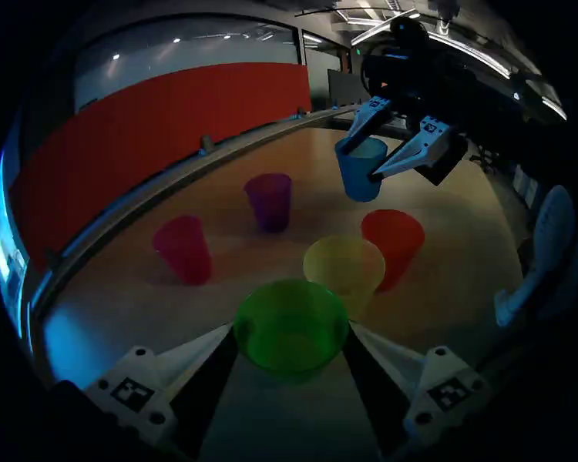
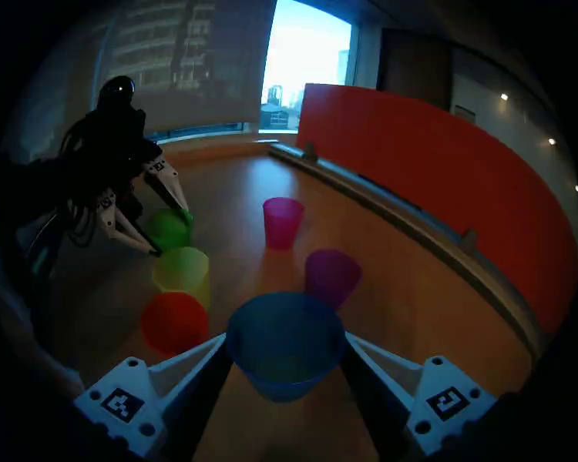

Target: Pour water

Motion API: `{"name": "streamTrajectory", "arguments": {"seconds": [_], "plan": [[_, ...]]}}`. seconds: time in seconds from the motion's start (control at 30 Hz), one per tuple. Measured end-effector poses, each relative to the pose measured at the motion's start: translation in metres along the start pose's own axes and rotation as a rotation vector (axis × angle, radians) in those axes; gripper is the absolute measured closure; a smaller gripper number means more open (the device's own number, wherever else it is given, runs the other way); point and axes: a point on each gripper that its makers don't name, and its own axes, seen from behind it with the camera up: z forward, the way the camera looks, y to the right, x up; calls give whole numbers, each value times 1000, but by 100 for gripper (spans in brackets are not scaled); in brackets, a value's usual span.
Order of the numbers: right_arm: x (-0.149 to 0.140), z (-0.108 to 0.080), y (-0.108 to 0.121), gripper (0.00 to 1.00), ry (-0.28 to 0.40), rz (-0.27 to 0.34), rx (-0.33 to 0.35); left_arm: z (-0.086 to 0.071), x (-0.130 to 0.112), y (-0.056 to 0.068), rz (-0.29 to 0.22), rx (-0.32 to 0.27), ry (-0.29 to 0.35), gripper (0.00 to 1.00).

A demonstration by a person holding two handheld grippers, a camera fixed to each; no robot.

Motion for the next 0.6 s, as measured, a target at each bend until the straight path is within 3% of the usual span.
{"name": "streamTrajectory", "arguments": {"seconds": [0.6], "plan": [[-13,14,-3,8,-13,26,6,7,-14,3,-34,-19,-10,12]]}}
